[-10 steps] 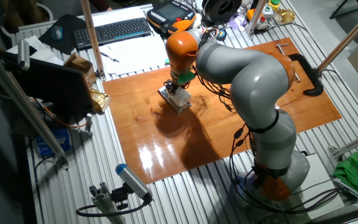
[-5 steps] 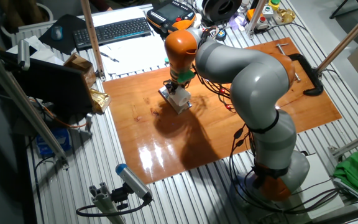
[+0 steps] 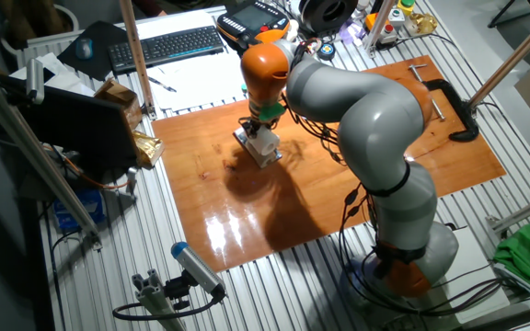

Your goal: Put the toilet paper on its holder

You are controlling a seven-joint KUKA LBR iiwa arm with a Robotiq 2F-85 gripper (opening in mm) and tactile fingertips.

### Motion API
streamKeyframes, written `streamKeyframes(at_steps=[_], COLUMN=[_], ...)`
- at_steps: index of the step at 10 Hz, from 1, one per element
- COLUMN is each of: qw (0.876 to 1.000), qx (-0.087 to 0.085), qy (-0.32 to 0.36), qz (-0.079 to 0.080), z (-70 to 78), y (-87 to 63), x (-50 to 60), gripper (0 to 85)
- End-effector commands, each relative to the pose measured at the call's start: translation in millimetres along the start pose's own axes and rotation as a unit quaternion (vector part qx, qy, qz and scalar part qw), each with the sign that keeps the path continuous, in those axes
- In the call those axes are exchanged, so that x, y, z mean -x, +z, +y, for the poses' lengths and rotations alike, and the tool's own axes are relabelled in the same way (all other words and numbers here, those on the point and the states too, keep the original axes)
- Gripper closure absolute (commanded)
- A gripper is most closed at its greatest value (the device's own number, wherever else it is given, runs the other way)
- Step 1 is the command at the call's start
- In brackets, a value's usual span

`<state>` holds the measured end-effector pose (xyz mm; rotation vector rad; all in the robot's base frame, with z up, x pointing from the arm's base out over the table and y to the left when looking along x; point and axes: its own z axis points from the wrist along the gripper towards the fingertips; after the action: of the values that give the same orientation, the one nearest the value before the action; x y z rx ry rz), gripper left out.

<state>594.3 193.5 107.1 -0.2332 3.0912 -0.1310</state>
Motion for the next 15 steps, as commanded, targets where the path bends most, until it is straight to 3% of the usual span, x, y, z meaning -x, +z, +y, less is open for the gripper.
streamKeyframes(at_steps=[1,15], qw=[1.0,1.0], qx=[0.0,0.002], qy=[0.0,0.012], qz=[-0.001,-0.006], z=[0.1,2.9], y=[1.0,8.9], x=[1.4,13.3], gripper=[84.3,81.7])
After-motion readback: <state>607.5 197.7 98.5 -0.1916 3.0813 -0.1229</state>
